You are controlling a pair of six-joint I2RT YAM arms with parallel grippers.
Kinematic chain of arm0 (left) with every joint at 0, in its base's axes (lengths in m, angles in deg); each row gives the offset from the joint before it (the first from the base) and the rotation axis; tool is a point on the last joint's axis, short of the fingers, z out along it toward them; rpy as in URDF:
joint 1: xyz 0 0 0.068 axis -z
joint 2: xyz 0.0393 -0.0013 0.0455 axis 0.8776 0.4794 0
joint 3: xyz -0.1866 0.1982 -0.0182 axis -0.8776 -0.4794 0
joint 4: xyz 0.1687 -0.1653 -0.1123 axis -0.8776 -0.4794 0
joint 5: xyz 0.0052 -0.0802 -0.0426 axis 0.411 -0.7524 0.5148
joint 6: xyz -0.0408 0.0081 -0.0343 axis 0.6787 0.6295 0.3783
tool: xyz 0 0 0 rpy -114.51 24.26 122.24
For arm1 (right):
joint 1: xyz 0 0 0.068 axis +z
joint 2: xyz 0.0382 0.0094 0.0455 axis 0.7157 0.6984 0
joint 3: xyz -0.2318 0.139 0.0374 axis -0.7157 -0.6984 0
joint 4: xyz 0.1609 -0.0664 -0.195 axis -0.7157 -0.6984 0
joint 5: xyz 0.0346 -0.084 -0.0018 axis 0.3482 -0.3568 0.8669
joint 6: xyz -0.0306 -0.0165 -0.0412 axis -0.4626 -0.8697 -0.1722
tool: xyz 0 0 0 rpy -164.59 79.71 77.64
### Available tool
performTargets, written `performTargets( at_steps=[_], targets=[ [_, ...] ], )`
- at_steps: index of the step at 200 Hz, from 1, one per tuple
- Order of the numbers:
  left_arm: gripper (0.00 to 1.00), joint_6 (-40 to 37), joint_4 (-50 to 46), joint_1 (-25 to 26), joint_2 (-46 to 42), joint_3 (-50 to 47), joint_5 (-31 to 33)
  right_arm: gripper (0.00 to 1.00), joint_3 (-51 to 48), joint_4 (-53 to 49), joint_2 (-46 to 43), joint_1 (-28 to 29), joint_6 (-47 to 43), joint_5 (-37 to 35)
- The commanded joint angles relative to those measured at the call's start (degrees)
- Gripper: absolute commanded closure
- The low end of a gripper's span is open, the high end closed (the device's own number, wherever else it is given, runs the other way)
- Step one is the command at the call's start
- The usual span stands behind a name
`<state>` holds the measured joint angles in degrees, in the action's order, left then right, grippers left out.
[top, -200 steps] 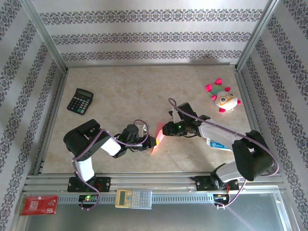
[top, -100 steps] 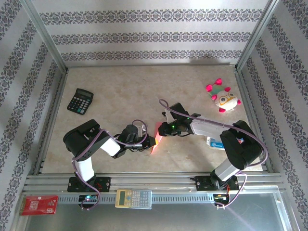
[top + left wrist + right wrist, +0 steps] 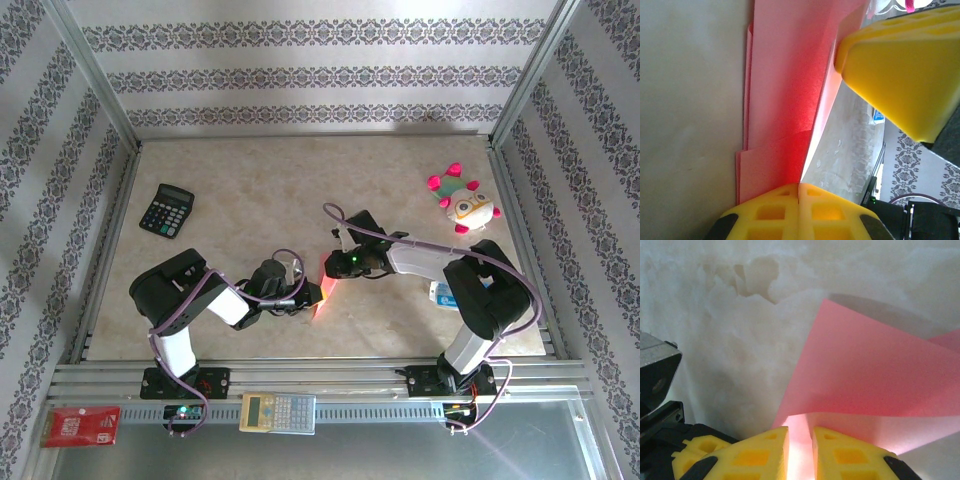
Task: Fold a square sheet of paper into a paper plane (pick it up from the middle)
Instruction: Fold the wing for the fifth time at the center of the table.
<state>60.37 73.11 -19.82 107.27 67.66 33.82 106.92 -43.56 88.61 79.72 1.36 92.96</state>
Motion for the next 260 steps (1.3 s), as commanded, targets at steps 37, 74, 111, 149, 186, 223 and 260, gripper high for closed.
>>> performTargets(
  at_steps=[37, 74, 111, 149, 186, 223, 260],
  targets=[
    [1.00, -0.5, -5.8, -0.7, -1.1, -1.2, 1.6, 0.74, -0.1, 1.1, -4.3, -0.9, -3.0, 1.9],
    [1.00, -1.3, -0.1, -0.7, -2.0, -1.4, -0.8, 0.67, -4.7, -0.6, -12.7, -4.5, -3.5, 0.5],
    [1.00, -0.5, 3.4, -0.6, -4.5, -3.4, -0.5, 0.64, -6.7, -0.9, -16.2, -5.5, -3.0, 0.1],
    [1.00, 3.1, 9.5, -0.6, -3.9, -5.8, 1.0, 0.64, -6.6, 0.1, -15.0, -4.9, -2.3, 0.8],
    [1.00, 5.0, 10.3, -0.5, -4.8, -7.8, 3.6, 0.64, -6.6, 1.1, -13.7, -3.4, -1.9, 1.0],
    [1.00, 6.3, 9.5, -0.5, -5.4, -9.4, 5.5, 0.65, -6.2, 1.5, -12.2, -1.8, -1.9, 0.9],
    [1.00, 4.9, 6.6, -0.5, -7.5, -8.9, 5.2, 0.67, -5.5, 1.5, -11.0, -0.7, -2.2, 0.8]
  ],
)
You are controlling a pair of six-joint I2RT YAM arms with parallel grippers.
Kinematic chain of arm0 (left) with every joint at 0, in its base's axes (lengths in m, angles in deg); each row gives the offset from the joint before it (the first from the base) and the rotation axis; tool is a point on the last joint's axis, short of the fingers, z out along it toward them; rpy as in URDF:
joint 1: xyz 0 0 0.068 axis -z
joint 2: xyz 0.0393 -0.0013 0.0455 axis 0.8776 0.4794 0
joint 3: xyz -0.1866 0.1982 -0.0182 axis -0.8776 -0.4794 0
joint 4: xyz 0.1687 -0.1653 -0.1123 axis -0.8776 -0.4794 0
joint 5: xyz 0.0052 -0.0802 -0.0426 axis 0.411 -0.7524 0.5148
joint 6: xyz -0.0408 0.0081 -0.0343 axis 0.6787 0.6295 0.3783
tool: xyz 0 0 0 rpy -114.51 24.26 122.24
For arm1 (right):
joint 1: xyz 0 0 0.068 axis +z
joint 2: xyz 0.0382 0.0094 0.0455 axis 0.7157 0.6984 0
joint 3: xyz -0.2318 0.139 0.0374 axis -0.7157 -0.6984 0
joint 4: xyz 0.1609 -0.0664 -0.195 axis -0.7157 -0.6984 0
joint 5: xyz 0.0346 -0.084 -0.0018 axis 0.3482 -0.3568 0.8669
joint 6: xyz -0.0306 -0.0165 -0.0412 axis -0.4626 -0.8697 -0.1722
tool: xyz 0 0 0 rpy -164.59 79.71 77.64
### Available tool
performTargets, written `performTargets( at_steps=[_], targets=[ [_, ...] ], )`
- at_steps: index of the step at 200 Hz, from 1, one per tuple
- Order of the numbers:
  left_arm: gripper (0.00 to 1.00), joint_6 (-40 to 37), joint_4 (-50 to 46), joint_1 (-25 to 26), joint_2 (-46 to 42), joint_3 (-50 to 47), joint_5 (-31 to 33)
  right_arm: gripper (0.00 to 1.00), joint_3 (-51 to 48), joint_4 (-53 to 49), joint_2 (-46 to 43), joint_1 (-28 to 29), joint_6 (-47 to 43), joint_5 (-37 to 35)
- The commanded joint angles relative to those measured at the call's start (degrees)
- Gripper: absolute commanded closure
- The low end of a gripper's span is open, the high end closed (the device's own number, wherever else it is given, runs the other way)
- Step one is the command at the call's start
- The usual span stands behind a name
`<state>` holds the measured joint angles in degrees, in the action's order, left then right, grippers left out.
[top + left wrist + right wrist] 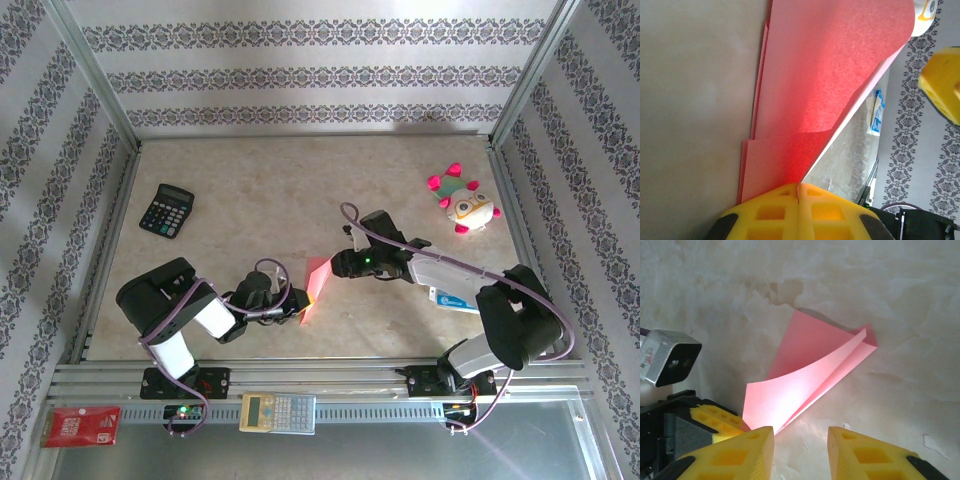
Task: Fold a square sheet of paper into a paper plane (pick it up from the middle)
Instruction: Fold the wing for the fifth time at the center of the table.
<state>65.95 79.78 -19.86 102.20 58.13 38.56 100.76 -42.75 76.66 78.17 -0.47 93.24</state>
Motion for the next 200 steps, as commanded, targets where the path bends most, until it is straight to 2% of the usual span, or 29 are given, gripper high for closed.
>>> performTargets(
  at_steps=[1, 30, 66, 104, 200],
  targets=[
    [1.00, -0.8, -0.3, -0.5, -2.5, 0.8, 0.2, 0.67, 0.6, 0.6, 0.9, 0.9, -0.4, 0.5],
    [1.00, -7.0, -7.5, -0.4, -5.3, 5.7, -5.0, 0.67, 0.9, -0.7, -0.6, -0.3, -0.5, -0.8],
    [1.00, -11.7, -15.0, 1.9, -5.8, 11.3, -10.8, 0.67, -0.8, -1.8, -7.7, -5.5, 0.6, -2.8],
    [1.00, -9.9, -13.0, 1.9, -3.7, 11.0, -12.3, 0.67, -1.6, -3.6, -12.8, -7.5, -0.8, -5.6],
    [1.00, -8.9, -13.0, 1.9, 1.1, 11.2, -13.7, 0.67, -3.0, -3.4, -11.7, -7.4, -0.2, -4.0]
  ],
)
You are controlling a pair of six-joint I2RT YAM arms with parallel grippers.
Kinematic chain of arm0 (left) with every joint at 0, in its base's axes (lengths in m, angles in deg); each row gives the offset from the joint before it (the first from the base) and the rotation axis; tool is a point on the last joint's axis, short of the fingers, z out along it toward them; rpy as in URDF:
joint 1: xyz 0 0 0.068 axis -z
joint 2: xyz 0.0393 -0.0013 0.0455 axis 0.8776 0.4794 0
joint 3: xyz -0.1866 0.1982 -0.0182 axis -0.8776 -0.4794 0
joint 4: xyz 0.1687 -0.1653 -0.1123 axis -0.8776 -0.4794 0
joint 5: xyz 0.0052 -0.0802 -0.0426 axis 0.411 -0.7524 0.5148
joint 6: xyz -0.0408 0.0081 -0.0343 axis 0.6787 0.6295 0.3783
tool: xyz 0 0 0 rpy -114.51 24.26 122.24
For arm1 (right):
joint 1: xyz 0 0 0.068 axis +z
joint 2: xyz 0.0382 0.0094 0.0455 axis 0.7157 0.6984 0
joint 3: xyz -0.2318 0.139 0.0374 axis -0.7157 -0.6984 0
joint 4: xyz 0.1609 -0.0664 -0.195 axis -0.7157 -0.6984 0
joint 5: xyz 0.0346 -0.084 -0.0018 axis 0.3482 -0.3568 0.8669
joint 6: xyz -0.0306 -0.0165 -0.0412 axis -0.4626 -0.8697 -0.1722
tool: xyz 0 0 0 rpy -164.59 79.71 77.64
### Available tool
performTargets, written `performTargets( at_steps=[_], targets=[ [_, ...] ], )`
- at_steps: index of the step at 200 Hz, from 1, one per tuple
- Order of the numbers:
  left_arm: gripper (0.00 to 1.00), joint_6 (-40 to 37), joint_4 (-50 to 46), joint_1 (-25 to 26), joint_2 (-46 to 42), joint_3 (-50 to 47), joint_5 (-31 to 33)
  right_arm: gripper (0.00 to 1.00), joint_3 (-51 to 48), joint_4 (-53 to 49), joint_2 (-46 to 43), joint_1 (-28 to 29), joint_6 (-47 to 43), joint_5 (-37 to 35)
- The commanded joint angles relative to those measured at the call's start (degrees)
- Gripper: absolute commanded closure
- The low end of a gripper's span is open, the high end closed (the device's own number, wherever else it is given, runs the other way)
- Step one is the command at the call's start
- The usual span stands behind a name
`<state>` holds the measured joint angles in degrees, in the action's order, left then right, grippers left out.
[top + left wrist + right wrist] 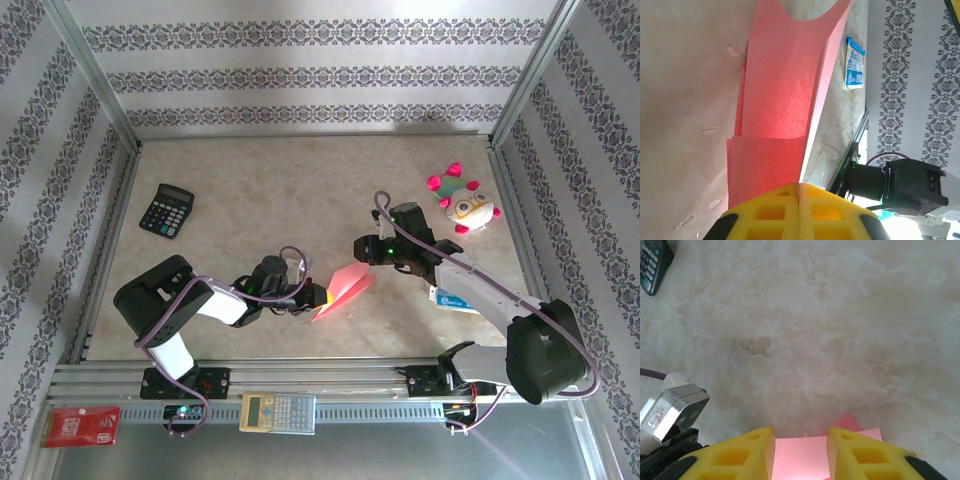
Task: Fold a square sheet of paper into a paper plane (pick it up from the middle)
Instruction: Fold the wing for the fifth time at the center of the table.
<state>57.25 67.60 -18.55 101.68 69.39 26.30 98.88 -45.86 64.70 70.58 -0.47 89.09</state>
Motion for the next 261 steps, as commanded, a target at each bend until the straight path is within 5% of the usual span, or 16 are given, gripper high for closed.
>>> performTargets(
  at_steps=[1, 122, 177, 261],
  targets=[
    [1.00, -0.2, -0.8, 0.6, 1.7, 0.0, -1.4, 0.67, -1.2, -0.3, 0.3, 0.2, -0.2, 0.2],
    [1.00, 1.8, 1.3, 0.3, 5.7, -0.4, -1.8, 0.67, -3.1, 0.1, 3.2, 5.6, -1.8, 3.7],
    [1.00, 2.8, 0.9, 0.1, 6.7, -1.0, -1.0, 0.76, -5.3, 2.9, 5.6, 11.3, -1.9, 4.8],
    [1.00, 2.8, -0.7, 0.1, 6.6, -1.0, -0.7, 0.80, -5.0, 5.2, 11.5, 11.4, -0.5, 3.0]
  ],
)
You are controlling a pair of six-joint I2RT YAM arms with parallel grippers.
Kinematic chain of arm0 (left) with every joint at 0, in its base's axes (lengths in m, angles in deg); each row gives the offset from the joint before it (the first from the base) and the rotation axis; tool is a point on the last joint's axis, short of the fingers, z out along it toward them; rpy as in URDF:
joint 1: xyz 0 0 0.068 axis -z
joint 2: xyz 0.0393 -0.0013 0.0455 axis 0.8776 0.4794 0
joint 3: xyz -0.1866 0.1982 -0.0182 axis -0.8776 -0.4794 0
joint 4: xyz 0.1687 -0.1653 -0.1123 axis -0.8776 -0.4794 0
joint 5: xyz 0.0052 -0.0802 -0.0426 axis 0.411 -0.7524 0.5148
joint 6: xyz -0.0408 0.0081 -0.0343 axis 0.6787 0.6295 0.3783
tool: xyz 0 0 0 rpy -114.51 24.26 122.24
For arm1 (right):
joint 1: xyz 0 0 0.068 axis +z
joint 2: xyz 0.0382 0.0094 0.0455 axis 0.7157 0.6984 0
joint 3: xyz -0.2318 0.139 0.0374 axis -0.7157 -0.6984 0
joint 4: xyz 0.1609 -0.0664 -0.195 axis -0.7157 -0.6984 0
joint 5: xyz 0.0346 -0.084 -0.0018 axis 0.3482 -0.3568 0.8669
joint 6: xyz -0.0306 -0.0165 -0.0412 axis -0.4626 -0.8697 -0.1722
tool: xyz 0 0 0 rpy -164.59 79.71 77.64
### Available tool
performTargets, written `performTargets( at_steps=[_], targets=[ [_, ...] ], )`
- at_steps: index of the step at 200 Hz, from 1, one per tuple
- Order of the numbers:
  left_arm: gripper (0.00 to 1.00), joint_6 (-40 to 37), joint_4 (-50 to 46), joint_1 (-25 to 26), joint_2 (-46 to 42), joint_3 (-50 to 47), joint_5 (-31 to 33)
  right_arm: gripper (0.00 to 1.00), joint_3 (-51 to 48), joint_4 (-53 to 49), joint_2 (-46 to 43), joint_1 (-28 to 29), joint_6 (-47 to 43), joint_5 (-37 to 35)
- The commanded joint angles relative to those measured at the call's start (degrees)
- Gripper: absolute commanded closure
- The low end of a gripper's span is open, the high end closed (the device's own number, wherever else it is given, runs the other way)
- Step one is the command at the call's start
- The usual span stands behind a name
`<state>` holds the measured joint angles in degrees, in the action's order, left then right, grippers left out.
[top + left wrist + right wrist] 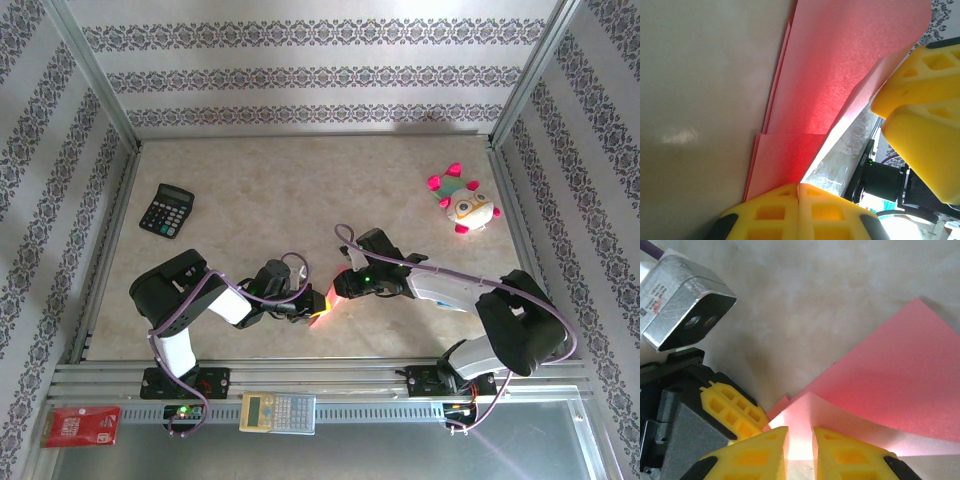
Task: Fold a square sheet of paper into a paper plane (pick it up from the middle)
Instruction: Fold the wing for the fifth time at the center of the table.
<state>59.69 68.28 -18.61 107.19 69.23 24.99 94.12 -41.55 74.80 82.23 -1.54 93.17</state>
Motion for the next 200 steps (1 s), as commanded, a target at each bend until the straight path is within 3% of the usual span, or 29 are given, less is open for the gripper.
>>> performTargets(
  at_steps=[1, 200],
  targets=[
    [1.00, 0.4, -1.4, 0.1, 1.0, -0.8, 0.6, 0.80, -0.2, 0.8, 1.5, -0.3, 0.6, -1.1],
    [1.00, 0.2, -6.0, 0.1, 1.3, -0.2, 1.5, 0.83, 1.8, -1.2, 6.4, -2.2, -1.3, -5.8]
  ],
)
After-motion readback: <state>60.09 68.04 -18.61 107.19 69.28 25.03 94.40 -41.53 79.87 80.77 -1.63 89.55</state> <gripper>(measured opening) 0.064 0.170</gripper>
